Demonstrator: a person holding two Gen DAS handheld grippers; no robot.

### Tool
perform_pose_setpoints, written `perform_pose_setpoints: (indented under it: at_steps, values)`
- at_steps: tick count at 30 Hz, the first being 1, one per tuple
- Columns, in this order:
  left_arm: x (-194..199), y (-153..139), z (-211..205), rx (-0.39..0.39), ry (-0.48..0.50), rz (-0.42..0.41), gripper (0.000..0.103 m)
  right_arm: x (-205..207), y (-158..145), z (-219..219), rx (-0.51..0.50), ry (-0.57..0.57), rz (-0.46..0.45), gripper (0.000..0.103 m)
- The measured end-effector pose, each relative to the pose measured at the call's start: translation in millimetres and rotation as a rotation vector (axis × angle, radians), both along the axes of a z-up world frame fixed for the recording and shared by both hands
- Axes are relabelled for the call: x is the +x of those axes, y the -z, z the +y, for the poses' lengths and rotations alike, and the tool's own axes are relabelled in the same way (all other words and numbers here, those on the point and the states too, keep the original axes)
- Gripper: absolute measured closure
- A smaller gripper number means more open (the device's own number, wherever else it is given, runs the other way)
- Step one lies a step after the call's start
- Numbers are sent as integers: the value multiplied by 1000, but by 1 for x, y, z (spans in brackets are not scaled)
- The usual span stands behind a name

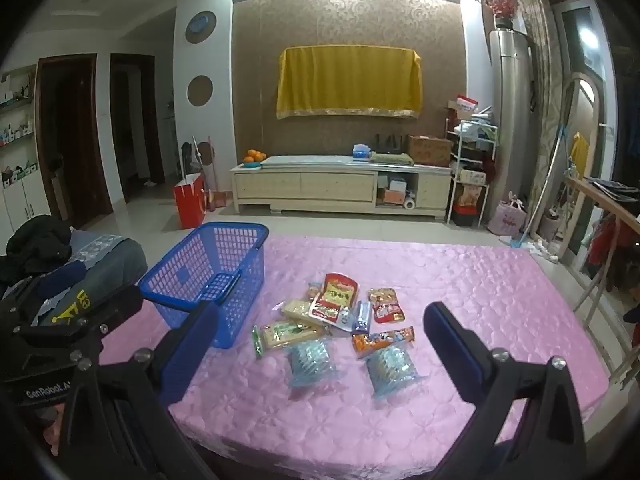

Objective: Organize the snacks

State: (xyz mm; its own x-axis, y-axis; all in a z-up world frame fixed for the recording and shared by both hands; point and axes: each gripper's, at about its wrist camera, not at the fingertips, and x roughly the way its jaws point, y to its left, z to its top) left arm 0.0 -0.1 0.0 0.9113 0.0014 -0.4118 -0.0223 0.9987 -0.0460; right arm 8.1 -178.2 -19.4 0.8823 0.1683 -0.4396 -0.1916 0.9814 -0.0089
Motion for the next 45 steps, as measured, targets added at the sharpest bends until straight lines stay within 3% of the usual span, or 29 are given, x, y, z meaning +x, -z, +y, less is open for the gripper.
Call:
perform_pose_setpoints:
  at_steps: [45]
  values:
    - [1, 3, 6, -44, 16, 43, 0, 3, 5, 0, 22, -40, 49, 0]
